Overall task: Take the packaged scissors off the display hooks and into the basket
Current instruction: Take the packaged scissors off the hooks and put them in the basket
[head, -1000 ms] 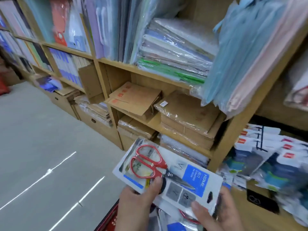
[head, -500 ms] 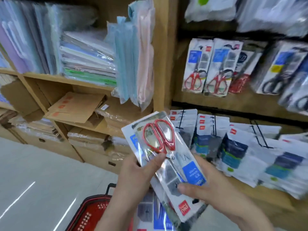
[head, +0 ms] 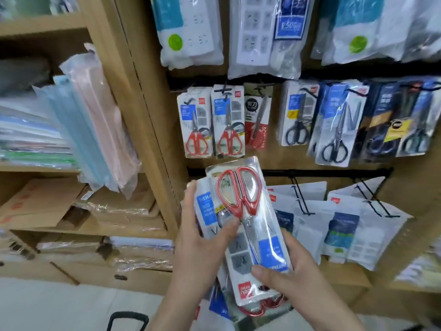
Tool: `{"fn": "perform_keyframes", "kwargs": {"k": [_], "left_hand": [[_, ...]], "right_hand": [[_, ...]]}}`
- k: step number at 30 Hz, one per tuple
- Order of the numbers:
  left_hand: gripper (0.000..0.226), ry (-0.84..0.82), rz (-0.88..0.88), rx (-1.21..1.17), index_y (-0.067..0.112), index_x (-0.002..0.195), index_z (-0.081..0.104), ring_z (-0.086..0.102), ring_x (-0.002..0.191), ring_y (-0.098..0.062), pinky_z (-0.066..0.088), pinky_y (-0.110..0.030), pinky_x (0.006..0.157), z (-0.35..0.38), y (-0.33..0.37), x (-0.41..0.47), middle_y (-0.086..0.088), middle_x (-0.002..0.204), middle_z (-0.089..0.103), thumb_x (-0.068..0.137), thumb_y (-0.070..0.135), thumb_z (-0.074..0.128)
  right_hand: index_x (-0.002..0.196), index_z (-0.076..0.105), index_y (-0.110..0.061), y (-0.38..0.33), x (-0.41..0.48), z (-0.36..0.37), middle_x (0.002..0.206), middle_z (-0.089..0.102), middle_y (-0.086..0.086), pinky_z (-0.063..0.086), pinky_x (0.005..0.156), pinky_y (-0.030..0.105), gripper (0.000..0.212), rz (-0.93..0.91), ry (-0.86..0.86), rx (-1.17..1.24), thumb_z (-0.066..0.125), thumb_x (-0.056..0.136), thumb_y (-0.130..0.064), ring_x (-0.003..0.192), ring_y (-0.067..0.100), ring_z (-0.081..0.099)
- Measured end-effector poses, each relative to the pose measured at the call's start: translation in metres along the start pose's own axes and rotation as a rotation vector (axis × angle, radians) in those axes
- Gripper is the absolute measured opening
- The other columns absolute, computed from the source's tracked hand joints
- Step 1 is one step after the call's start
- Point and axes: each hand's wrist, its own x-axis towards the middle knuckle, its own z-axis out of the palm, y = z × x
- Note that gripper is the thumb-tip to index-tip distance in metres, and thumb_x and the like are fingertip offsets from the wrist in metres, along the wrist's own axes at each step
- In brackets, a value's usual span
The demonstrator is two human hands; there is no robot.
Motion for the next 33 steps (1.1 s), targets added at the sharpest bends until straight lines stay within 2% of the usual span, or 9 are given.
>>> {"fn": "perform_keyframes", "kwargs": {"k": [3, 7, 13, 17, 20, 25, 28, 31, 33], "left_hand": [[0.070, -0.148, -0.086, 0.038, 0.054, 0.123, 0.051, 0.066, 0.112, -0.011, 0.057, -0.042, 0.088, -0.001, -0.005, 0.009, 0.013, 0.123, 0.068, 0.061, 0.065, 0.081], [0.013, -0.083, -0.181, -0.084, 0.016, 0.085, 0.064, 0.074, 0.073, -0.021, 0.054, -0.028, 0.051, -0.009, -0.006, 0.032, -0.005, 0.085, 0.076, 0.083, 0.025, 0.073], [0.027, 0.083, -0.174, -0.170, 0.015, 0.090, 0.053, 0.066, 0.059, -0.017, 0.051, -0.033, 0.048, -0.020, -0.006, 0.074, -0.004, 0.072, 0.067, 0.101, 0.038, 0.046], [0.025, 0.125, -0.282, -0.449, 0.013, 0.090, 0.054, 0.067, 0.061, -0.014, 0.054, -0.032, 0.054, -0.028, -0.001, 0.103, -0.004, 0.075, 0.071, 0.104, 0.030, 0.044], [0.024, 0.147, -0.369, -0.610, 0.010, 0.089, 0.054, 0.069, 0.063, -0.014, 0.056, -0.034, 0.061, -0.036, -0.003, 0.123, -0.005, 0.077, 0.072, 0.104, 0.026, 0.045], [0.024, 0.138, -0.415, -0.700, 0.007, 0.090, 0.056, 0.068, 0.071, -0.019, 0.056, -0.038, 0.069, -0.039, -0.012, 0.144, -0.013, 0.086, 0.071, 0.105, 0.022, 0.045], [0.024, 0.137, -0.396, -0.675, 0.007, 0.091, 0.055, 0.069, 0.070, -0.021, 0.058, -0.040, 0.066, -0.044, -0.015, 0.150, -0.012, 0.084, 0.073, 0.105, 0.023, 0.044], [0.023, 0.269, -0.219, -0.339, 0.009, 0.087, 0.054, 0.063, 0.061, -0.020, 0.054, -0.040, 0.059, -0.069, -0.017, 0.162, -0.002, 0.070, 0.067, 0.104, 0.022, 0.045], [0.020, 0.234, -0.064, -0.190, 0.007, 0.087, 0.058, 0.061, 0.053, -0.012, 0.051, -0.026, 0.047, -0.094, -0.012, 0.167, 0.002, 0.063, 0.066, 0.102, 0.014, 0.047]], "right_hand": [[0.113, 0.063, -0.033, -0.002, 0.014, 0.000, 0.092, 0.076, -0.007, 0.055, 0.068, 0.021, 0.048, -0.021, 0.069, -0.031, 0.079, 0.078, -0.004, 0.079, 0.006, 0.070], [0.111, 0.063, -0.041, -0.004, 0.037, 0.013, 0.096, 0.075, -0.010, 0.059, 0.077, 0.029, 0.043, -0.066, 0.121, -0.122, 0.080, 0.080, -0.017, 0.088, 0.009, 0.071], [0.130, 0.039, -0.050, -0.014, 0.073, 0.034, 0.098, 0.075, -0.020, 0.057, 0.075, 0.019, 0.089, -0.003, 0.056, 0.009, 0.085, 0.062, -0.017, 0.093, 0.005, 0.072], [0.130, 0.046, -0.040, -0.019, 0.097, 0.046, 0.094, 0.072, -0.027, 0.053, 0.068, 0.010, 0.071, -0.034, 0.098, 0.066, 0.077, 0.074, -0.010, 0.091, -0.010, 0.067], [0.131, 0.047, -0.036, -0.018, 0.110, 0.053, 0.101, 0.075, -0.016, 0.056, 0.075, 0.016, 0.070, -0.043, 0.147, 0.101, 0.076, 0.072, -0.015, 0.099, 0.004, 0.070], [0.133, 0.020, -0.073, -0.018, 0.125, 0.066, 0.129, 0.062, -0.025, 0.055, 0.089, 0.028, 0.112, -0.103, 0.155, 0.009, 0.082, 0.074, -0.001, 0.114, 0.001, 0.063], [0.134, 0.050, -0.049, -0.021, 0.132, 0.067, 0.124, 0.063, -0.025, 0.055, 0.087, 0.027, 0.082, -0.115, 0.174, -0.010, 0.080, 0.075, 0.001, 0.104, 0.002, 0.068], [0.091, 0.079, -0.032, -0.023, 0.138, 0.056, 0.101, 0.076, -0.005, 0.052, 0.065, 0.010, 0.038, -0.093, 0.278, -0.031, 0.076, 0.077, 0.003, 0.073, 0.001, 0.070], [0.074, 0.081, -0.029, -0.024, 0.141, 0.044, 0.091, 0.077, -0.008, 0.052, 0.068, 0.009, 0.031, -0.082, 0.365, -0.068, 0.076, 0.077, 0.002, 0.079, 0.001, 0.070]]}}
